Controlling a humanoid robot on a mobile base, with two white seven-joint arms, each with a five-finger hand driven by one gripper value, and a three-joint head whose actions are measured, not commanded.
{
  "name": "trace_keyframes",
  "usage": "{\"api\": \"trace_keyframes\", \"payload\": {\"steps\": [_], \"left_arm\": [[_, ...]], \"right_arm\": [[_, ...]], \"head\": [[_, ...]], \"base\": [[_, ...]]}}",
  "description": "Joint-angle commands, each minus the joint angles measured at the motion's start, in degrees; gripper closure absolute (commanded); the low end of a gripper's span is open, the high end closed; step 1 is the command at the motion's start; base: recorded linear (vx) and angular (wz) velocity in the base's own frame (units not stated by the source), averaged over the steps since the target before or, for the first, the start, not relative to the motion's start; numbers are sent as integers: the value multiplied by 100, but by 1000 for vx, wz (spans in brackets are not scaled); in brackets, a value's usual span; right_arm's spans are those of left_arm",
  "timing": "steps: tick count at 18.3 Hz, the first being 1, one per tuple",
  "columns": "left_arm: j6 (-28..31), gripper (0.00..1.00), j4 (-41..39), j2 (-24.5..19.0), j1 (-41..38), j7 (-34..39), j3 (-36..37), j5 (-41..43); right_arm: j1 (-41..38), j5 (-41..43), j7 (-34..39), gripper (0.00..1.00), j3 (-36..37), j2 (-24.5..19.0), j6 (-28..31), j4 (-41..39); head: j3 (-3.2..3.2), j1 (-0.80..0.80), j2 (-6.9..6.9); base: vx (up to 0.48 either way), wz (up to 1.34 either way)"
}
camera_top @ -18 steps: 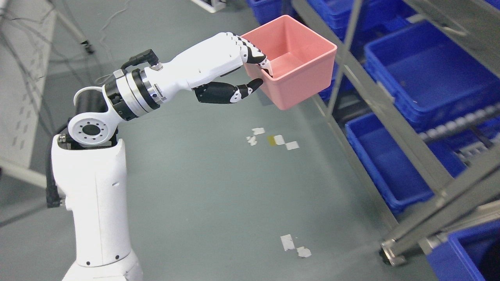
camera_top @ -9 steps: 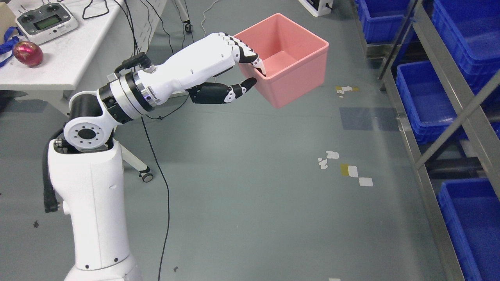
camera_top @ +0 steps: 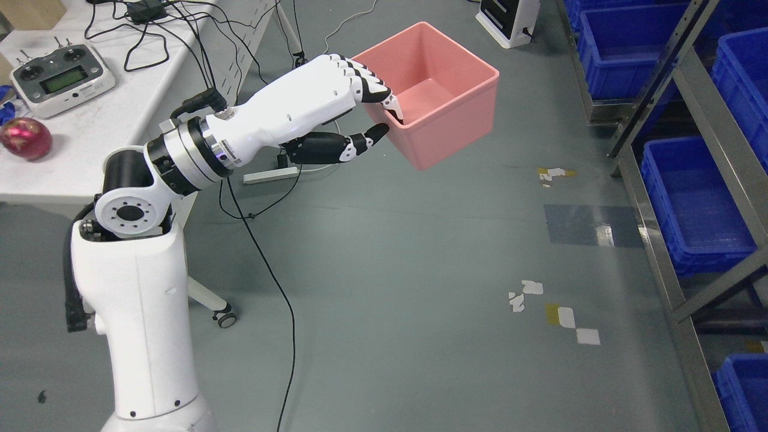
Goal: Place storage box into left shelf container
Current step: 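Hold the pink box aloft in the left hand while turning toward the rack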
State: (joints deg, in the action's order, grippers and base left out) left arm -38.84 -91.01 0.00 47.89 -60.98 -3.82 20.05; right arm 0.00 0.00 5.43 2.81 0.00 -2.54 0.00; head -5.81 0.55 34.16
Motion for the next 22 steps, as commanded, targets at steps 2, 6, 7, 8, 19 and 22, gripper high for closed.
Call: {"api": "trace_keyframes", "payload": {"steps": [2,6,7,8,19,22], "left_arm": [[-45,98,-5,-100,-87,7,-84,-1],[-54,98,-5,-100,-87,7,-93,-1],[-63,98,-5,-100,-87,7,-93,-1],[-63,98,-5,-100,-87,7,-84,-1],[-230,98,4,-100,-350,-2,-5,8],[-230,98,4,-100,-368,-10,4,8]], "right_arm": [[-150,18,1013,0,0,100,-1,-100],[-150,18,1013,0,0,100,-1,-100],[-150,18,1013,0,0,100,-1,-100],[-150,18,1013,0,0,100,-1,-100],[-150,18,1013,0,0,100,-1,-100],[-150,18,1013,0,0,100,-1,-100]], "head": [[0,0,0],[0,0,0],[0,0,0],[0,0,0],[0,0,0],[0,0,0]], "base": [[433,0],[395,0],[458,0],[458,0],[425,1],[384,-37]]}}
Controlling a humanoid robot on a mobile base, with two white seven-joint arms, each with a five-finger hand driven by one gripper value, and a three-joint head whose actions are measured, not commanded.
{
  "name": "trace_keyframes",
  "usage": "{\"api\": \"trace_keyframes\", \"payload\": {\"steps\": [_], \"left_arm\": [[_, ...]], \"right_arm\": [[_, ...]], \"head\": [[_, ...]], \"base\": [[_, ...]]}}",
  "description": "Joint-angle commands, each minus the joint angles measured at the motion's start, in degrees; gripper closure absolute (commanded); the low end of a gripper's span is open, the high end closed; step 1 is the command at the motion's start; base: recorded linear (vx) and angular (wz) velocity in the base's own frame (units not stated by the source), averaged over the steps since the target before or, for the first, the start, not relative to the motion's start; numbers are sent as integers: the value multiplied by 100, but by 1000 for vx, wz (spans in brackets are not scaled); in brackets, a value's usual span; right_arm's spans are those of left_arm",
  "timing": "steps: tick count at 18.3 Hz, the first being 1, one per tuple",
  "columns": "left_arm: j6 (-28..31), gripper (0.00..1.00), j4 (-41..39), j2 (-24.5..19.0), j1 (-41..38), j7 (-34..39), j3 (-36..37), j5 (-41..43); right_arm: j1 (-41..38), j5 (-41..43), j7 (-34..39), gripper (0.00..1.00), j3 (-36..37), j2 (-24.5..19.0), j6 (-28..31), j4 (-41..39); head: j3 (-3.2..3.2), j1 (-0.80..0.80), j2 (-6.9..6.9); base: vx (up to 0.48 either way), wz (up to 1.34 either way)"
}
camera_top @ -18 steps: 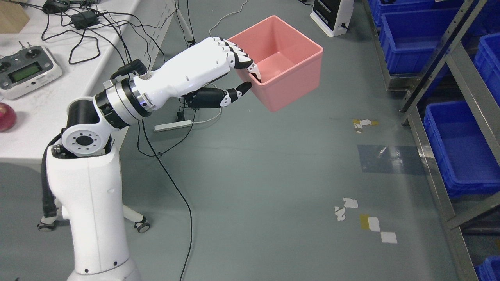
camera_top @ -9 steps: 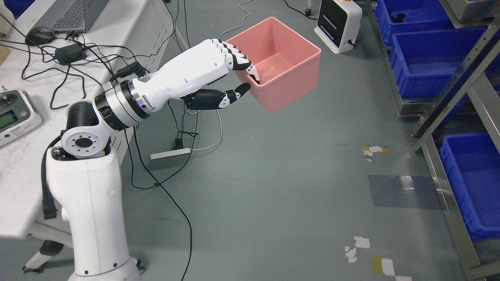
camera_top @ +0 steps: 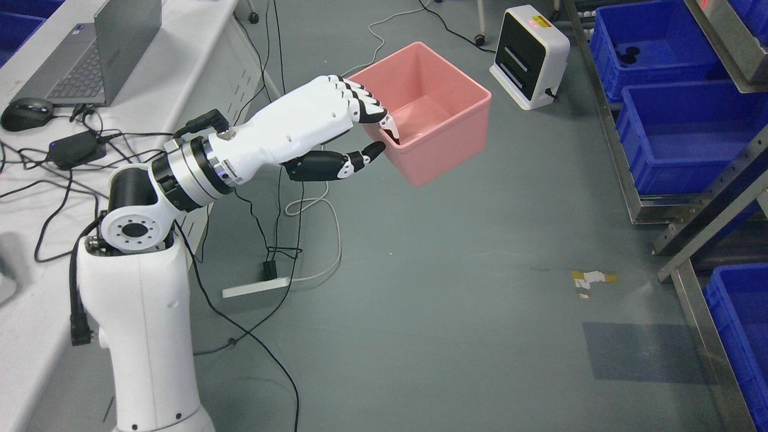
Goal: Place storage box into left shelf container
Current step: 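Hold the pink box aloft in the left hand while turning toward the rack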
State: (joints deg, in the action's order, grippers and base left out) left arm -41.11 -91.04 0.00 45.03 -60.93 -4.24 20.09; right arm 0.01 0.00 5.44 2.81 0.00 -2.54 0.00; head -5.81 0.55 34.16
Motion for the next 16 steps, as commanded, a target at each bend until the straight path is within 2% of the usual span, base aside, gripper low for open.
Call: {"api": "trace_keyframes", "payload": {"steps": [1,13,16], "left_arm": [[-2,98,16,-100,-82,-15,46,4],[-2,98,165,-100,-196,-7,607,4],[-2,97,366,-100,-502,-15,1133,13]], "right_arm": [[-150,18,1012,0,0,100,-1,-100],[-150,18,1012,0,0,100,-1,-100],[-150,18,1012,0,0,100,-1,-100]], "head": [[0,0,0],[0,0,0],[0,0,0]], "base": [[397,-234],[368,-605],[265,-776]]}}
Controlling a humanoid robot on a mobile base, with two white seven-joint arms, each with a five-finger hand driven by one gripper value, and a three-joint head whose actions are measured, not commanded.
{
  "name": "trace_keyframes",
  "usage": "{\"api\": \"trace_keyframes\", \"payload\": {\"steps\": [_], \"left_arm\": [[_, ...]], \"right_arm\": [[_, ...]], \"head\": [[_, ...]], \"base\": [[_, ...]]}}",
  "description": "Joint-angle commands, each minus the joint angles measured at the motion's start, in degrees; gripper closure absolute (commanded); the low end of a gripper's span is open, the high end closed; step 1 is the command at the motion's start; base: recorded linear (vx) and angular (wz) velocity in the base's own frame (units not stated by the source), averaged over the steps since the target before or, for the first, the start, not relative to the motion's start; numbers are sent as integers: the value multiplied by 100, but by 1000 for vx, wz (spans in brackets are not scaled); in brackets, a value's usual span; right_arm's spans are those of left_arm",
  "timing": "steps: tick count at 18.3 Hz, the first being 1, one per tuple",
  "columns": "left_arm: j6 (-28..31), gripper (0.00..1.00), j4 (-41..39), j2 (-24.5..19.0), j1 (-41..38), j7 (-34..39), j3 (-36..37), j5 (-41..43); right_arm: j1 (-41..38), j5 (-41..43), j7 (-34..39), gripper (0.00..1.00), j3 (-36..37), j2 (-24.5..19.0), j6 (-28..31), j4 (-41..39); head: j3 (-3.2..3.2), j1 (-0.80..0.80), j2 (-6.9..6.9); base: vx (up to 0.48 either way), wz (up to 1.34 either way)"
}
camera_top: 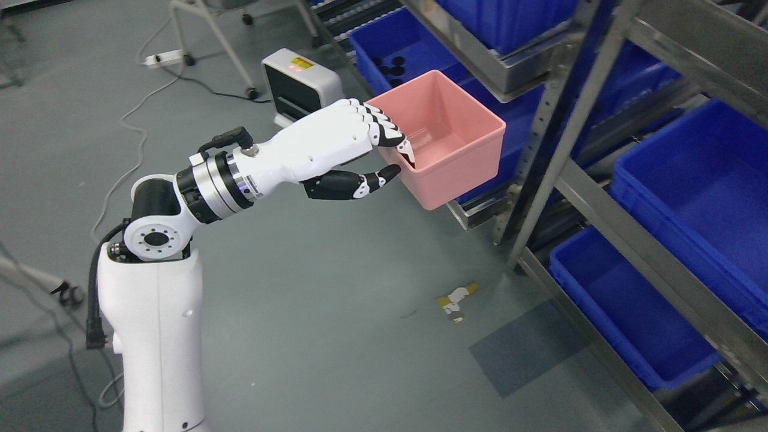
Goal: Place storage box into left shelf container
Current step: 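Hold the pink box aloft in the left hand while turning toward the rack, then lower the pink box into the blue bin on the rack with the left hand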
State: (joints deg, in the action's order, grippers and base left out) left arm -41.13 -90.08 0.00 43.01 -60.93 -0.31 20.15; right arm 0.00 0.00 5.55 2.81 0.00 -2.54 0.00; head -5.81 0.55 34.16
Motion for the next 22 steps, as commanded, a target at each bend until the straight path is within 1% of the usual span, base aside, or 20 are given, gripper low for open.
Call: {"api": "trace_keyframes", "payload": {"steps": [1,3,6,7,8,12,15,17,22], "left_arm": [[0,97,298,-100,-433,-32,909,6],[-44,97,377,-100,-635,-41,1138,24],[-79,97,684,-100,-750,-41,1157,181],[-79,97,833,-100,-759,-41,1078,399],[-79,97,982,-100,-751,-41,842,715],[-88,97,1132,-100,-698,-33,410,1726],[-88,96,1562,-100,-383,-15,94,2211],[-88,96,1862,-100,-67,11,-274,2658],[-88,96,2231,-100,154,266,-346,2985]], "right_arm": [[-149,18,1001,0,0,100,-1,-100],[-149,18,1001,0,0,100,-1,-100],[-149,18,1001,0,0,100,-1,-100],[-149,18,1001,0,0,100,-1,-100],[-149,18,1001,0,0,100,-1,-100],[-149,18,1001,0,0,100,-1,-100],[-149,18,1001,0,0,100,-1,-100],[-149,18,1001,0,0,100,-1,-100],[-149,18,1001,0,0,100,-1,-100]], "head": [[0,0,0],[0,0,0],[0,0,0],[0,0,0],[0,0,0],[0,0,0],[0,0,0],[0,0,0],[0,0,-1]], "base": [[183,-837],[174,-819],[145,-792],[99,-806],[90,-818],[88,-699],[78,-547],[58,-314],[56,-241]]}}
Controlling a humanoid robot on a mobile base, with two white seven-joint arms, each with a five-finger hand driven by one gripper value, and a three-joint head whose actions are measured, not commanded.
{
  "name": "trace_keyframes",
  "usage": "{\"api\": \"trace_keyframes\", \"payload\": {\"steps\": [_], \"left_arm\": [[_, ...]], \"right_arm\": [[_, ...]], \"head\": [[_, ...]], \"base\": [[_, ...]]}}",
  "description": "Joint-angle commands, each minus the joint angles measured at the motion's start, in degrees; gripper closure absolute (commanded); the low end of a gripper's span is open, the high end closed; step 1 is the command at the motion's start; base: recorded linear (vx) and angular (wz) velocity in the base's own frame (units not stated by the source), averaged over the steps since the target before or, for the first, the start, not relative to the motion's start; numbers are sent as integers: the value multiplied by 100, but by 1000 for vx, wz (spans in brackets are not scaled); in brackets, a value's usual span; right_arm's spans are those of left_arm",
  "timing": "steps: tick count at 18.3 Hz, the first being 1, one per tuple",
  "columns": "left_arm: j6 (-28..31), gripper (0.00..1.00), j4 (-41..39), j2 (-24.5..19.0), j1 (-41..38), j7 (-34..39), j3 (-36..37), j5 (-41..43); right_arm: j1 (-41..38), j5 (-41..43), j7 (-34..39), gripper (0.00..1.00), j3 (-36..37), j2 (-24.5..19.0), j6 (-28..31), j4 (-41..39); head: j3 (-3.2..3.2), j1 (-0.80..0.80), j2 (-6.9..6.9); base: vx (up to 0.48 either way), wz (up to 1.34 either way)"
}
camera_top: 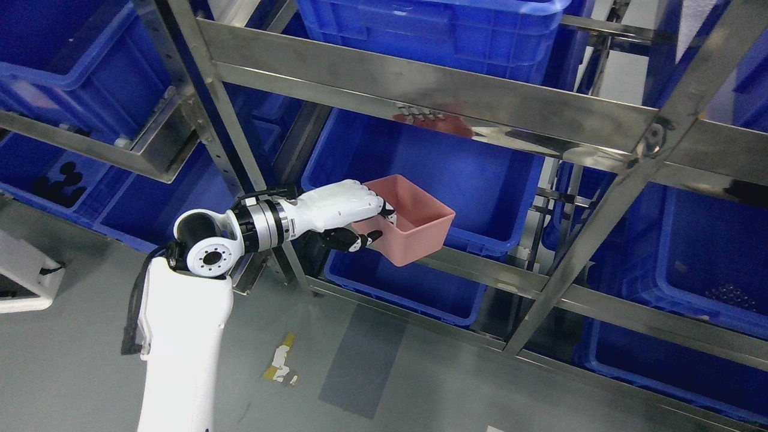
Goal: Place storage box into left shelf container
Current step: 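Lower the pink box into the blue bin on the rack with the left hand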
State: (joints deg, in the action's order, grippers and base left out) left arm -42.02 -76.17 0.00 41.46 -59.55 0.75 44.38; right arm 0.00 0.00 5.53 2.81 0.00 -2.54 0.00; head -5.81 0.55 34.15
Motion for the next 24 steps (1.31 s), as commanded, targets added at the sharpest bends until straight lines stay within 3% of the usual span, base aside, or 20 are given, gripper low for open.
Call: {"api": "trace_keyframes", "payload": {"steps": [1,6,9,14,19,24], "left_arm": [[10,95,1015,-100,371,136,-514,633],[18,89,1570,-100,556,285,-655,993],[106,72,1605,-100,556,724,-778,1029],[106,54,1597,-100,529,936,-866,1020],[98,19,1579,-100,407,936,-866,915],[325,4,1553,-100,-426,1672,-647,-584]], "right_arm": [[-149,18,1003,0,0,100,-1,-100],[-149,18,1003,0,0,100,-1,-100],[-149,18,1003,0,0,100,-1,-100],[-149,18,1003,0,0,100,-1,-100],[-149,18,1003,0,0,100,-1,-100],[-149,18,1003,0,0,100,-1,-100]], "head": [[0,0,0],[0,0,0],[0,0,-1],[0,0,-1],[0,0,-1],[0,0,-1]], "base": [[68,-280],[81,-327],[57,-223],[22,-82],[-4,0],[0,0]]}}
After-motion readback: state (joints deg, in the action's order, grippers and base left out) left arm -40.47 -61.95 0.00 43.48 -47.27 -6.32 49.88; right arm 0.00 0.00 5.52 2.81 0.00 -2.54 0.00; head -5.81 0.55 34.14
